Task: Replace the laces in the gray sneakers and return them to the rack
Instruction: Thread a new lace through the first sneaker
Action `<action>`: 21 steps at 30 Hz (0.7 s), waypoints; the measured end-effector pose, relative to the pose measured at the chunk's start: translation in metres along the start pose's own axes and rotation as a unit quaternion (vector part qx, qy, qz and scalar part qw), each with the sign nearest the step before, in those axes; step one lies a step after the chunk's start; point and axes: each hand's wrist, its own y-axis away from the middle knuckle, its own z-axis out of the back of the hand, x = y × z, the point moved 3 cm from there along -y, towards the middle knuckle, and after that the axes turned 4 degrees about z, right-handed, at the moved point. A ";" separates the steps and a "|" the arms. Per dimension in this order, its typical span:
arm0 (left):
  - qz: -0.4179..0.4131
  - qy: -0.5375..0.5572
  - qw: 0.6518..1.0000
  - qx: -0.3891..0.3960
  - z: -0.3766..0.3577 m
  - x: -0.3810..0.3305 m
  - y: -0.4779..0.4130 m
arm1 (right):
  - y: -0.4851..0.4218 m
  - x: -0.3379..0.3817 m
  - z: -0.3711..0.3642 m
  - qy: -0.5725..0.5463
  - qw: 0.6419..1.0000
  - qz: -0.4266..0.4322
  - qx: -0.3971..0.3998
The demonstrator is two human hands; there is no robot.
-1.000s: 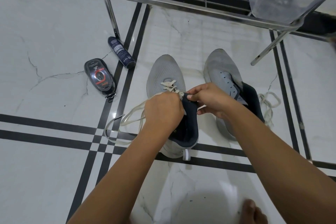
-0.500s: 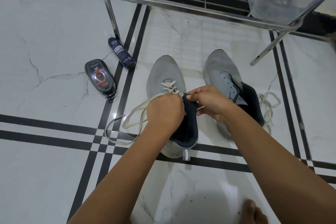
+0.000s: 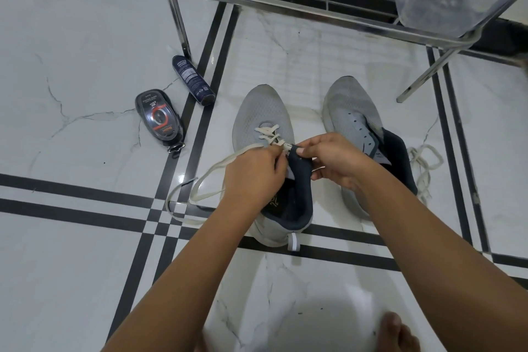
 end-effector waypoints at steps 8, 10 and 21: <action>-0.056 -0.107 0.993 0.008 -0.006 -0.003 -0.004 | -0.001 0.000 -0.001 0.009 1.000 0.000 -0.004; -0.055 -0.104 0.993 0.007 -0.008 -0.003 -0.005 | 0.000 0.000 -0.001 0.014 1.000 0.003 -0.001; -0.078 -0.022 0.993 -0.088 -0.003 0.005 0.003 | 0.000 -0.002 -0.013 -0.085 0.996 0.031 -0.027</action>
